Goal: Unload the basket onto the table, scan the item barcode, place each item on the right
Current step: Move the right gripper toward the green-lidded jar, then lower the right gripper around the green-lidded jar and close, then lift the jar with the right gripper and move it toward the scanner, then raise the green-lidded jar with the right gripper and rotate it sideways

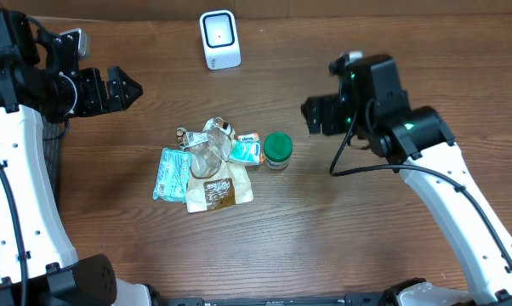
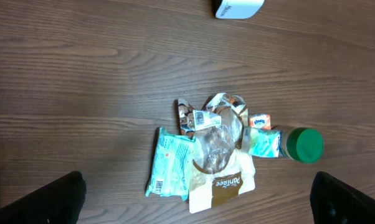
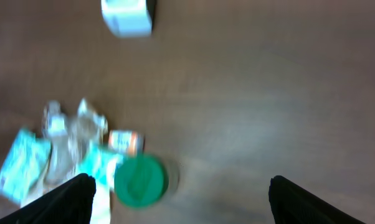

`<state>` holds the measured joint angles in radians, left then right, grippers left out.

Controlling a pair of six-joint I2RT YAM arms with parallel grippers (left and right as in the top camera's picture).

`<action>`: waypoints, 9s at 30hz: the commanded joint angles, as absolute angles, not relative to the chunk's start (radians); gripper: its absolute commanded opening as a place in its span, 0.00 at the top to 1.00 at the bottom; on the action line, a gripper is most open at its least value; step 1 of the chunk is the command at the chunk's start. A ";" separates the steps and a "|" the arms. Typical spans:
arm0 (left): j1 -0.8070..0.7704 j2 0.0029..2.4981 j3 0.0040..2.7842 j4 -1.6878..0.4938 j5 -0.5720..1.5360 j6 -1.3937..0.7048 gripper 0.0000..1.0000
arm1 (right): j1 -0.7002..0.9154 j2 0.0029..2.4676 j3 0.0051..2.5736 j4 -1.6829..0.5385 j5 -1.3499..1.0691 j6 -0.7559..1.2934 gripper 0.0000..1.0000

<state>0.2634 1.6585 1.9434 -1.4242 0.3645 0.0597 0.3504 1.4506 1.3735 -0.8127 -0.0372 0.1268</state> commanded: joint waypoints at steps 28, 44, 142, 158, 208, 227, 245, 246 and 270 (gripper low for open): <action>0.262 1.647 1.948 -1.425 0.382 0.083 0.01 | 0.482 1.591 1.498 -0.958 -0.097 0.082 0.00; 0.262 1.647 1.948 -1.424 0.382 0.083 0.00 | 0.487 1.752 1.498 -0.877 -0.080 0.319 0.04; 0.255 1.647 1.948 -1.424 0.382 0.083 0.00 | 0.481 1.911 1.560 -1.130 0.062 -0.511 0.50; 0.255 1.647 1.948 -1.425 0.382 0.083 0.01 | 0.480 1.911 1.560 -1.093 -0.004 -0.891 0.48; 0.255 1.647 1.948 -1.424 0.382 0.083 0.01 | 0.423 1.943 1.701 -1.075 -0.068 0.060 0.05; 0.255 1.647 1.948 -1.424 0.382 0.083 0.01 | 0.466 2.032 1.701 -1.071 -0.049 -0.008 0.08; 0.255 1.647 1.948 -1.425 0.382 0.083 0.01 | 0.478 2.046 1.647 -1.055 -0.017 -0.004 0.08; 0.255 1.647 1.948 -1.424 0.382 0.083 0.01 | 0.478 2.046 1.647 -1.054 -0.016 -0.004 0.08; 0.255 1.647 1.948 -1.424 0.382 0.083 0.00 | 0.476 2.072 1.643 -1.068 0.033 -0.004 0.56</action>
<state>0.2615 1.6585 1.9434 -1.4242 0.3672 0.0601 0.4782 2.0674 1.6474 -1.0695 0.0261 -0.0040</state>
